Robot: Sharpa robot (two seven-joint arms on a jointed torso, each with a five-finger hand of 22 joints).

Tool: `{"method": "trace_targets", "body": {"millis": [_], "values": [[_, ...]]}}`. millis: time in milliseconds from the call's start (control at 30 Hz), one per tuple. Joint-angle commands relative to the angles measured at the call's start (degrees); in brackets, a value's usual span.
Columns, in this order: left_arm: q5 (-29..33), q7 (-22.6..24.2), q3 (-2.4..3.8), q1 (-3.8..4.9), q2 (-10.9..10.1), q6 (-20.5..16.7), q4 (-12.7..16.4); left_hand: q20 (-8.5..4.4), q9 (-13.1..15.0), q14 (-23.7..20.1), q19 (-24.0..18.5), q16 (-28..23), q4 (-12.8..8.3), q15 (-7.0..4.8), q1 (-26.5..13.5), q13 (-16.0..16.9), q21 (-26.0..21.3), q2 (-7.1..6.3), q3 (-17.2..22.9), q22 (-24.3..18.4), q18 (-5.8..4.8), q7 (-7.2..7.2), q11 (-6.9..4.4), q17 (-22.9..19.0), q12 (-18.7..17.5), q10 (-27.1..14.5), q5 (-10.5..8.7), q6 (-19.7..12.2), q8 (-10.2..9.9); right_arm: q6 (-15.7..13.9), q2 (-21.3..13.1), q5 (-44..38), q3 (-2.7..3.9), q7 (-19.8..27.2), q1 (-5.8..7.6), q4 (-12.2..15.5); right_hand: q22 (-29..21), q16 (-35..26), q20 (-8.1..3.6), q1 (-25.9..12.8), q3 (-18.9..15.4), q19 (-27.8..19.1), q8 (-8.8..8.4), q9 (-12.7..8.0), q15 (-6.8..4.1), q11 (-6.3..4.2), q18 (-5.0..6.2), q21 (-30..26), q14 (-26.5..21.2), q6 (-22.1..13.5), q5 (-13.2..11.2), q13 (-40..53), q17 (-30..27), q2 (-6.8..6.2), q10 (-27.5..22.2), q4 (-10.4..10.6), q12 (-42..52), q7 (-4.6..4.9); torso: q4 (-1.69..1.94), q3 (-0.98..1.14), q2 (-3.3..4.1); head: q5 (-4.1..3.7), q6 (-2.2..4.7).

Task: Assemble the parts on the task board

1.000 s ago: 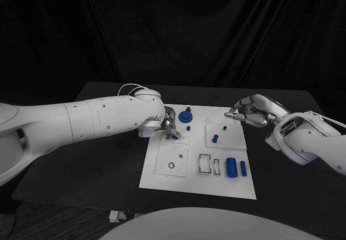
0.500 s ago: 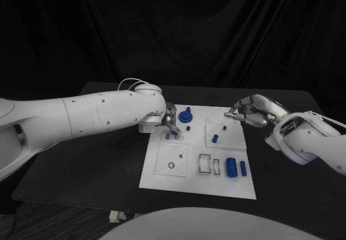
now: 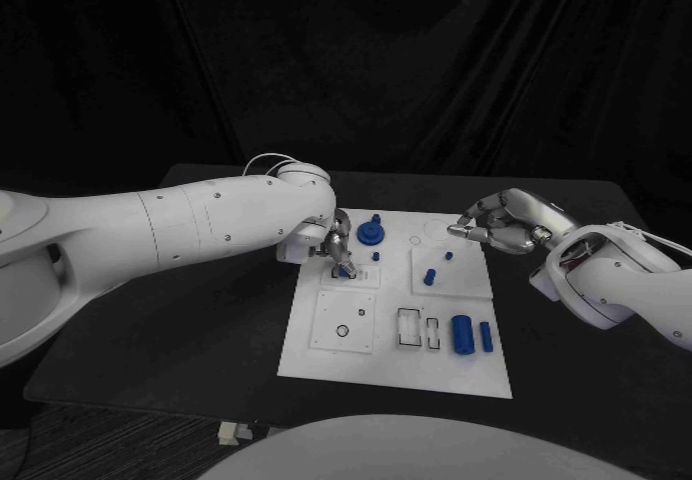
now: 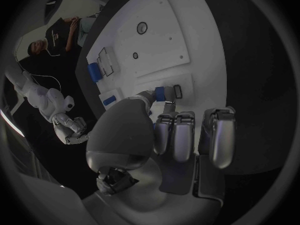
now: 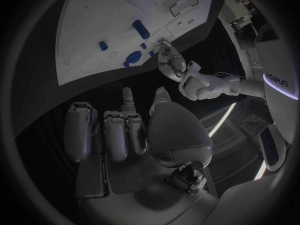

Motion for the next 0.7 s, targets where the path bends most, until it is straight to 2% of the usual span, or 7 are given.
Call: {"method": "trace_targets", "body": {"millis": [33,233,367,700], "values": [[2.50,-1.44,0.05,0.18,0.62,4.20,-0.71,-0.18,-0.07,6.06,3.15,0.15,-0.91,-0.40,0.06,14.76,-0.20,-0.59,1.38,13.31,0.97,-1.43,-0.27,15.09,-0.25,5.77,-0.40,1.69,-0.36,0.32,0.02,-0.32,0.04,-0.92,-0.14,-0.04,11.32,-0.09,0.29,-0.01,-0.19,0.29,-0.29,-0.05,0.30,0.37,0.58,-0.38,5.97,-0.03,0.05,15.10,14.51,0.40,5.98,0.00,0.20,0.00,0.04,-0.02,0.01,0.05,-0.02],[2.76,-1.47,0.06,0.18,1.77,4.69,-2.00,-0.18,-0.30,6.06,3.16,0.15,-0.92,-0.39,-0.17,14.76,-0.19,-0.60,1.57,13.32,0.97,-1.39,-0.24,15.09,-0.25,5.77,-1.19,1.86,-0.62,0.43,0.11,-0.32,0.04,-0.91,-0.14,-0.12,11.32,-0.09,0.29,-0.01,-0.19,0.29,-0.29,-0.05,0.30,0.37,0.58,-0.38,5.97,-0.03,0.05,15.10,14.51,0.40,5.98,0.00,0.20,0.00,0.02,-0.03,0.00,0.06,-0.02],[2.80,-1.21,0.06,0.18,2.24,4.53,-2.42,-0.15,-0.53,6.06,3.14,0.15,-0.77,-0.35,-0.77,14.70,-0.25,-0.59,1.62,13.30,0.98,-1.35,-0.19,15.09,-0.30,5.72,-2.47,2.18,-0.86,0.51,0.17,-0.32,0.04,-0.89,-0.15,-0.18,11.32,-0.09,0.29,-0.01,-0.19,0.29,-0.29,-0.05,0.30,0.37,0.58,-0.38,5.97,-0.03,0.05,15.10,14.51,0.40,5.98,0.00,0.20,0.00,0.02,-0.02,-0.01,0.08,-0.02],[2.83,-0.28,0.06,0.18,2.85,2.88,-3.12,-0.14,-0.61,6.06,3.16,0.15,-0.64,-0.34,-1.03,14.74,-0.23,-0.47,1.65,13.31,0.97,-1.33,-0.17,15.09,-0.26,5.76,-2.84,2.24,-0.96,0.58,0.18,-0.32,0.04,-0.88,-0.15,-0.26,11.32,-0.09,0.29,-0.01,-0.19,0.29,-0.29,-0.05,0.30,0.37,0.58,-0.38,5.97,-0.03,0.05,15.10,14.51,0.40,5.98,0.00,0.20,0.00,0.02,-0.01,0.00,0.16,-0.02]]}}
